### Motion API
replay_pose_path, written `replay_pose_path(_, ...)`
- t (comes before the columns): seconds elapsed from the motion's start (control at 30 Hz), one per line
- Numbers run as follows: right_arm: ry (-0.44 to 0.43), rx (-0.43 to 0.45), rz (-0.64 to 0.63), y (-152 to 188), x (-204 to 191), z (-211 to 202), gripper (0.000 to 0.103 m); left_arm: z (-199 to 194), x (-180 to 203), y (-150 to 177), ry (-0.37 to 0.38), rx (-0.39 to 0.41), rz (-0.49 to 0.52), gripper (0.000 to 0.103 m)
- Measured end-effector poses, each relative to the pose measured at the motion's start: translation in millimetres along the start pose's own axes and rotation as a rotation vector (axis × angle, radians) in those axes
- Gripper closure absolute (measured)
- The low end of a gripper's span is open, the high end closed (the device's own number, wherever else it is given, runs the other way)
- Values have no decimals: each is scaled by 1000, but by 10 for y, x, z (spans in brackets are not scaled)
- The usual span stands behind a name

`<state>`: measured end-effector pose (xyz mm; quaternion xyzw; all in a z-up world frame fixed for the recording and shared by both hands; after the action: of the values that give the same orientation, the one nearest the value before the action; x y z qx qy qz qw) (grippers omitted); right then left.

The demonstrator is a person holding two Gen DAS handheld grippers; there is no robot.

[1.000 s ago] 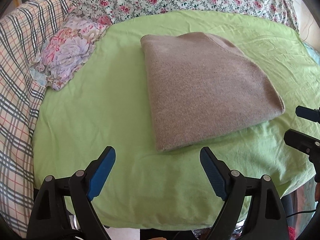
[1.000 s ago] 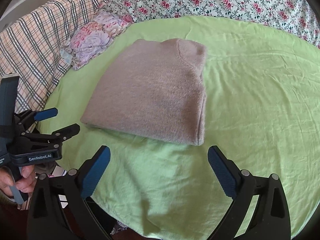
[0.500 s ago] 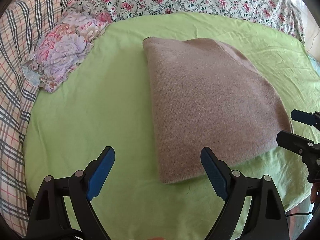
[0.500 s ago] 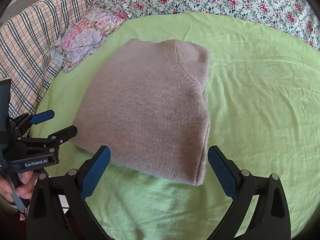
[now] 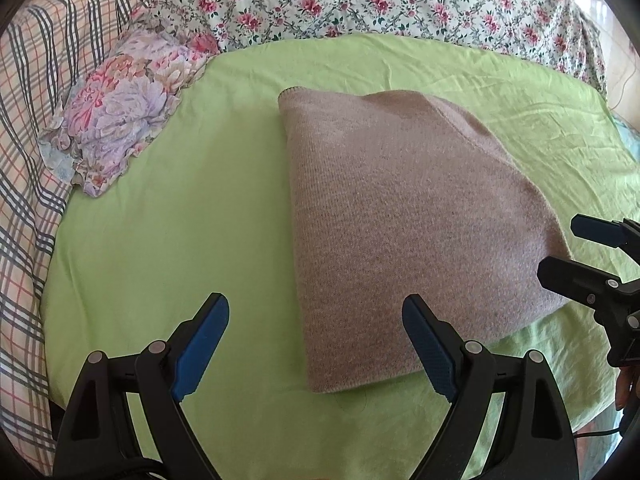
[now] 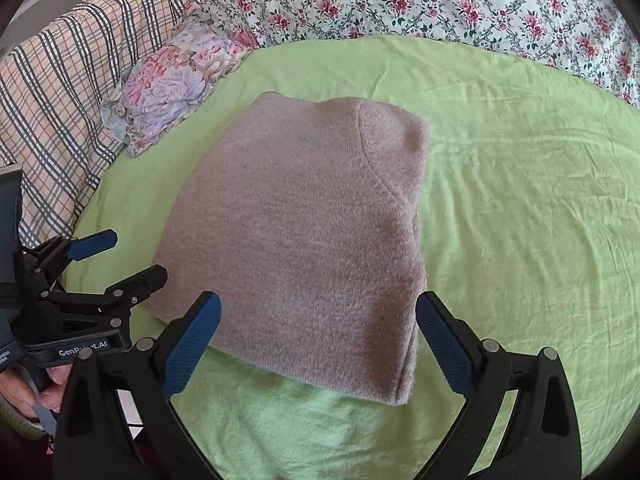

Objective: Fold small clothes

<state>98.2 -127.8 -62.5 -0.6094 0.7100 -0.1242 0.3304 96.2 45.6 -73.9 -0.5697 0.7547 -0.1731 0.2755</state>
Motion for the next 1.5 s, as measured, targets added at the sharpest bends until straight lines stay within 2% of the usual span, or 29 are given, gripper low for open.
replay_pose_path(0.87, -5, 4, -8, -117, 7, -19, 5, -10, 43, -120, 12, 14, -5, 13)
replay_pose_path(1.5, -4, -6, -5, -68, -5, 17, 5, -29, 67, -114, 19, 18, -7, 12)
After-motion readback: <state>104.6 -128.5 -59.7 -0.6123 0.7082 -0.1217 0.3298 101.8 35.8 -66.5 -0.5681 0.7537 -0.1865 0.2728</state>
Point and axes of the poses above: each gripper's, at about its wrist camera, not at the fingertips, and z roughly the way its jaws point, x to its right, y to its underside, the point moved 9 cm from there along z, roughly the way its jaws point, and after that the axes turned 8 degrees about z, right-handed, at the moved point
